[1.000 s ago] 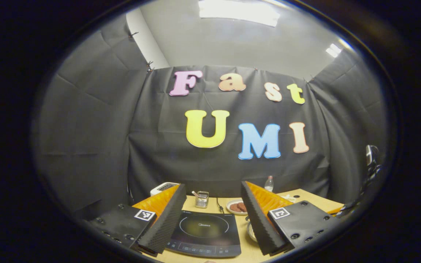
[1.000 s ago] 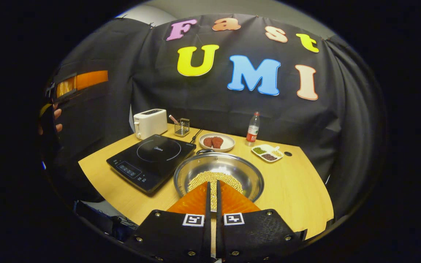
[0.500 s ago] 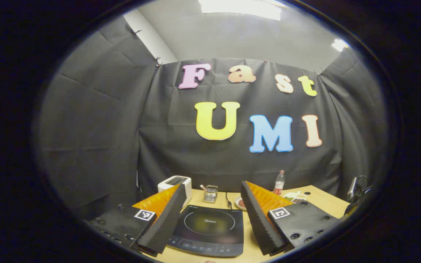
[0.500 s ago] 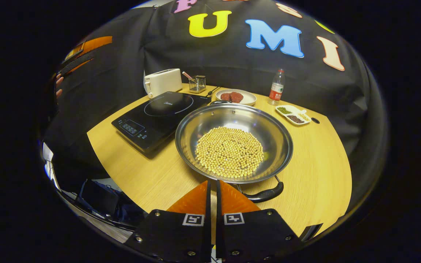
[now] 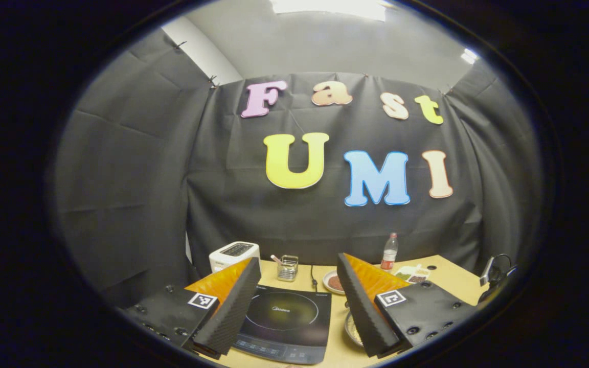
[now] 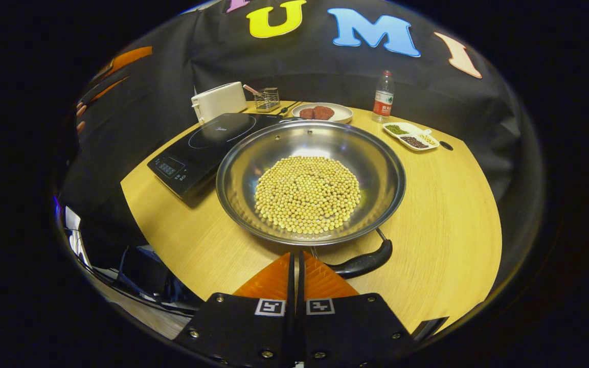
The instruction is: First push the handle of the pot to place it horizontally, then grasp the pot with both hands and set it on the induction cooktop.
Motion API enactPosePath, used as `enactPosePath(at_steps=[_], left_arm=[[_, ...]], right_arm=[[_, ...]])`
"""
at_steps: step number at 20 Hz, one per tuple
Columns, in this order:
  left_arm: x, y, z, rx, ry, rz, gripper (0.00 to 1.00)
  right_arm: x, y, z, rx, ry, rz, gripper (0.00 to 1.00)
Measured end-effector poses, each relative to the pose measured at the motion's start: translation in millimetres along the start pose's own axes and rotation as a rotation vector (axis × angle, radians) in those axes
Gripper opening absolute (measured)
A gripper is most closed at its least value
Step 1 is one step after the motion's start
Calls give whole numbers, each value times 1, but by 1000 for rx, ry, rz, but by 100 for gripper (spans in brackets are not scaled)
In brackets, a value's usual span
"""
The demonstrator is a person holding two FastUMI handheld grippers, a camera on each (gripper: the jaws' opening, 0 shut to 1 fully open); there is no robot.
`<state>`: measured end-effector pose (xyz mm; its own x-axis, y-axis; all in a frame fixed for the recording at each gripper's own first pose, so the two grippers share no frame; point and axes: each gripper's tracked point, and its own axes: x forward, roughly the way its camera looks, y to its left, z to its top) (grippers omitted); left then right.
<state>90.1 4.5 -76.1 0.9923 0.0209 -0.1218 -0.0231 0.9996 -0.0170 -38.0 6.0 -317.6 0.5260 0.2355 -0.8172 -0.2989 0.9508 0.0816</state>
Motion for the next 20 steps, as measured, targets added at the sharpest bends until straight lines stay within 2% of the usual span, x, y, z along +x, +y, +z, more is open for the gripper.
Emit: enactPosePath(at_steps=[1,7,8,12,13,16,17,18,20], left_arm=[[3,-6,0,3,1,-2,98],[13,-42,-15,29,22,-17,98],[13,-47,-18,29,30,-19,100],[15,-68,-41,50,70,-31,98],[16,-74,-50,46,88,-36,94],[20,-91,-72,28,141,-58,94],[24,-97,-78,30,152,-66,100],[27,-103,-84,35,166,-77,94],[33,-115,-101,36,202,-99,100]], right_arm=[[0,-10,0,2,4,-7,1],[3,-62,2,24,15,-63,1],[4,-70,3,28,14,-73,1],[9,-106,11,53,2,-110,1],[12,-116,13,54,-3,-126,1],[21,-142,27,73,-21,-162,1],[23,-148,30,81,-30,-169,1],[24,-155,36,84,-40,-181,1],[23,-166,44,84,-69,-200,1]])
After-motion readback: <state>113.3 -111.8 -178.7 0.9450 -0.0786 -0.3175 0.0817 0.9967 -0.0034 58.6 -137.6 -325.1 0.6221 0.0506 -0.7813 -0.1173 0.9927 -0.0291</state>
